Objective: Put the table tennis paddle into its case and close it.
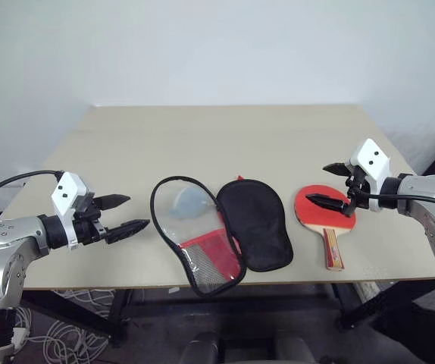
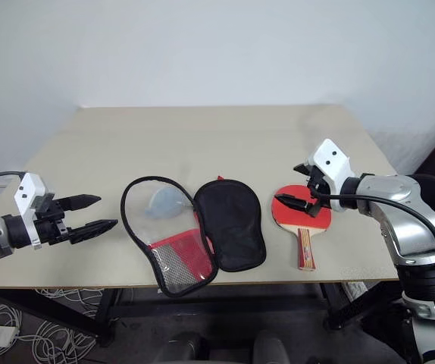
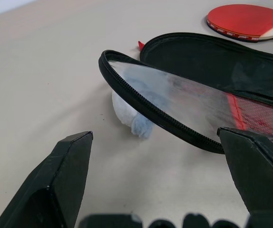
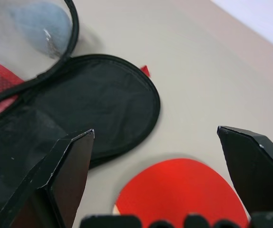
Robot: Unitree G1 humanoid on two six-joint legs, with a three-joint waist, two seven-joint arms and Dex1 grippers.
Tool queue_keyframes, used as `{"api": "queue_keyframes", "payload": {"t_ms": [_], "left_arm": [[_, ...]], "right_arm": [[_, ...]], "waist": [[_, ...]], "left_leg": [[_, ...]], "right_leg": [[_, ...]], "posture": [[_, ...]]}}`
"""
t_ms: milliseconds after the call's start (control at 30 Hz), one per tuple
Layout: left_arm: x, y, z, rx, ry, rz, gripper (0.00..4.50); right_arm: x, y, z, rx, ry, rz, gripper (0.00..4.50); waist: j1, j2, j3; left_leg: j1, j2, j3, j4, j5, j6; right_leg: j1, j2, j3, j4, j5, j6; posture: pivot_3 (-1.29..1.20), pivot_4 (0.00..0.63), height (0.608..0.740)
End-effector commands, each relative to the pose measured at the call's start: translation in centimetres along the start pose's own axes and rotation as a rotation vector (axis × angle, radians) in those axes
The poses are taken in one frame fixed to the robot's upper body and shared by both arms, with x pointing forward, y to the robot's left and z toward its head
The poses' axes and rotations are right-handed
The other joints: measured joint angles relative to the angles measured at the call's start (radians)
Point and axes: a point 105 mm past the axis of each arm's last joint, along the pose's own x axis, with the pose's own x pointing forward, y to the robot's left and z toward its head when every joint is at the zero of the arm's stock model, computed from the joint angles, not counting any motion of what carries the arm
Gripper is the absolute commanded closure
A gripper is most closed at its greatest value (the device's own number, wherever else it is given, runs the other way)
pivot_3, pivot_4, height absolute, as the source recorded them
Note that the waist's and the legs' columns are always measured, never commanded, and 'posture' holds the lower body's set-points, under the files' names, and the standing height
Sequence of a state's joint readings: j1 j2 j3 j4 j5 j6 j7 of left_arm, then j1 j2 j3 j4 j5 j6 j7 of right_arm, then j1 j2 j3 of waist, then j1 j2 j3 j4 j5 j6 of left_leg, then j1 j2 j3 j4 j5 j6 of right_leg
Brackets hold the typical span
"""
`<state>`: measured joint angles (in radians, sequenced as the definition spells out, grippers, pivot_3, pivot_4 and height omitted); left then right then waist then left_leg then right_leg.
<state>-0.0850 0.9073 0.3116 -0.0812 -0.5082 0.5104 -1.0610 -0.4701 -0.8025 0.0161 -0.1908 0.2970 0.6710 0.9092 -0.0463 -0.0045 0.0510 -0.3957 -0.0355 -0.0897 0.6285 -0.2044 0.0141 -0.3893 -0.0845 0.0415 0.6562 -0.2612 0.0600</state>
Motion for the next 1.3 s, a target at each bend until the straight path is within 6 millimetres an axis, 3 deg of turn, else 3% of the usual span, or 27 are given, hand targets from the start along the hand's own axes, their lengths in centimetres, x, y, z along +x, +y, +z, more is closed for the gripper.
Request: {"api": "queue_keyframes", "payload": {"t_ms": [33,233,1000,1300], "left_arm": [[-0.1,-0.4,1.1,0.041,-0.020,-0.007,0.05],[-0.3,-0.6,0.5,0.026,-0.007,-0.007,0.05],[1.2,-0.6,1.2,0.037,-0.026,-0.066,0.05],[2.1,-0.8,0.9,0.033,-0.018,-0.099,0.05]], "right_arm": [[-0.2,-0.2,1.2,-0.019,-0.037,-0.013,0.00],[-0.2,0.2,1.3,-0.019,-0.033,-0.005,0.00],[-1.5,0.1,0.3,0.010,0.014,-0.066,0.00],[-1.3,0.6,-5.4,0.197,0.235,-0.249,0.00]], "waist": [[0.000,0.000,0.000],[0.000,0.000,0.000],[0.000,-0.002,0.001],[0.002,-0.003,0.001]], "left_leg": [[0.000,0.000,0.000,0.000,0.000,0.000],[0.000,0.000,0.000,0.000,0.000,0.000],[0.000,0.000,0.000,0.001,0.000,0.001],[0.000,0.000,0.000,0.001,0.000,0.001]], "right_leg": [[0.000,0.000,0.000,0.000,0.000,0.000],[0.000,0.000,0.000,0.000,0.000,0.000],[0.000,0.000,0.000,0.000,0.000,0.000],[0.000,0.000,0.000,0.000,0.000,0.000]], "posture": [[0.00,0.000,0.734],[0.00,0.000,0.734],[0.00,0.000,0.734],[0.00,0.000,0.734]]}}
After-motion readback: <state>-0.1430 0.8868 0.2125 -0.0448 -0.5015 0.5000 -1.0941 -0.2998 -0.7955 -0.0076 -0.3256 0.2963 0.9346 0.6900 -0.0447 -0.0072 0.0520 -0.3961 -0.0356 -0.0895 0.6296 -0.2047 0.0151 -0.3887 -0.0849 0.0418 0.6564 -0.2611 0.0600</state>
